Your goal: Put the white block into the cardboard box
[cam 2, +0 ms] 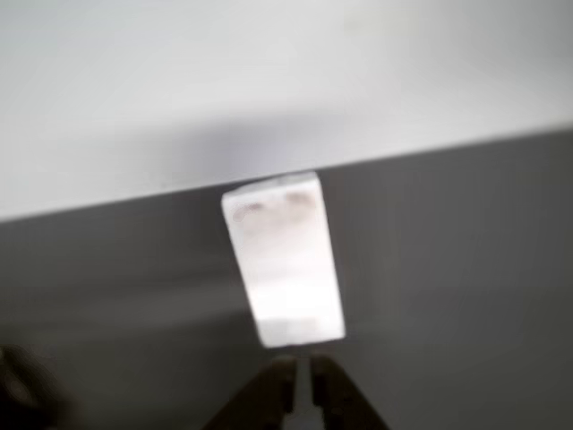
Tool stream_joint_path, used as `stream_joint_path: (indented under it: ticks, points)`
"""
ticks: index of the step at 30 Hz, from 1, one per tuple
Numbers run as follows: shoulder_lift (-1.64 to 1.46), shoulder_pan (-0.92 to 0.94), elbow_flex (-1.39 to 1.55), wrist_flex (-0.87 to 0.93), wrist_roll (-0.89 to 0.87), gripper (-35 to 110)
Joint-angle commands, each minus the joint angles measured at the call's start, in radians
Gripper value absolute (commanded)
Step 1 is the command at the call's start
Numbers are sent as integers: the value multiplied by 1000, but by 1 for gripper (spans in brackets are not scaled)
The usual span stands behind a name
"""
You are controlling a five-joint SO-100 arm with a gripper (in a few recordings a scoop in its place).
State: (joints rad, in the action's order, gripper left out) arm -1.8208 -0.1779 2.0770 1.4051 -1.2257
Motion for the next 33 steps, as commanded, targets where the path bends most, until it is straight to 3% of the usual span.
stream_joint_path:
  ticks: [1,9,19,33]
  points:
    - [0,6,-71,-25,-140,-2]
    - [3,11,-63,-25,-209,-1]
    - [9,5,-67,-63,-206,30]
    - [34,-2,-98,-69,-255,38]
